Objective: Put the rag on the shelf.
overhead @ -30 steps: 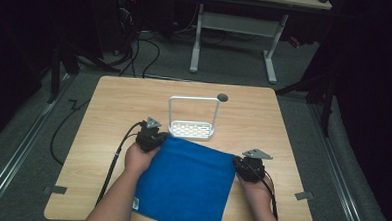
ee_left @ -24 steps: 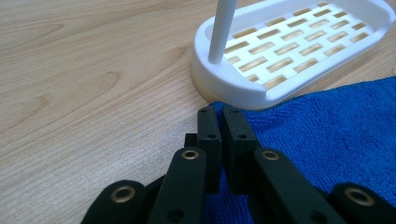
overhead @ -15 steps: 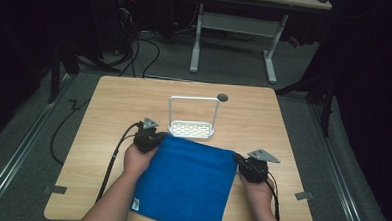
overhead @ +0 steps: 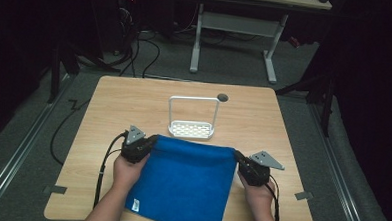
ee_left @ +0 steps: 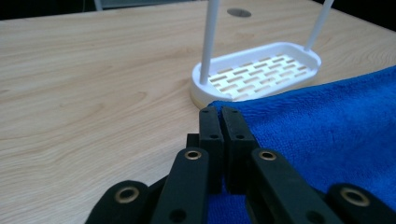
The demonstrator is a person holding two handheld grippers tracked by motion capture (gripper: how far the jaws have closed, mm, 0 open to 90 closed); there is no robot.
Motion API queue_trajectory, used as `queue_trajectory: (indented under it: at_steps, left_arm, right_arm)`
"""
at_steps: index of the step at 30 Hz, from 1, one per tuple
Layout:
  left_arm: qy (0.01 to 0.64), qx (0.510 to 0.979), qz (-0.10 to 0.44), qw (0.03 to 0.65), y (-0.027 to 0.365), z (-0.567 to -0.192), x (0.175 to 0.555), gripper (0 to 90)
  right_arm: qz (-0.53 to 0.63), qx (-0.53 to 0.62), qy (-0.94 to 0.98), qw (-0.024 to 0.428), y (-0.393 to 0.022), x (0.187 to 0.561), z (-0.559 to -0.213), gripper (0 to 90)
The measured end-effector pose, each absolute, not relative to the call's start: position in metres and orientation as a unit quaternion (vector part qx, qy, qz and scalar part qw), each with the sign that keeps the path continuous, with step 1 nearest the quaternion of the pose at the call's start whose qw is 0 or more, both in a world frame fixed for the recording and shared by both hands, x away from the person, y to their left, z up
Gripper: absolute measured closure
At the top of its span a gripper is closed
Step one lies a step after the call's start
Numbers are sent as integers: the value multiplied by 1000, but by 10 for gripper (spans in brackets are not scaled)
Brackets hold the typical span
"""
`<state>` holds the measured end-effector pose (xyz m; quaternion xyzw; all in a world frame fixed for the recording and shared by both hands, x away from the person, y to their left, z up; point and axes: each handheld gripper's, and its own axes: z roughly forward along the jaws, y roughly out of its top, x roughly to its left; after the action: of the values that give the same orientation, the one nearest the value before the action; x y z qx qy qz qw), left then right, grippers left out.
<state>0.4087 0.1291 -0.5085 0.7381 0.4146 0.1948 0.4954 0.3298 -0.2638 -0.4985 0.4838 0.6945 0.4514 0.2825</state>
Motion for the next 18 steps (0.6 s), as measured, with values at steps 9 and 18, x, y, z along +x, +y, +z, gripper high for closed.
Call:
queue_trajectory:
  at_steps: [9,18]
  left_arm:
    - [414,723,212,512,140,-495,404,882]
    - [402,709,230,532,141,-481,397,881]
  right_arm:
    - [459,458,703,292,-253,327,-488,885]
    - [467,458,692,305,-252,327,-481,884]
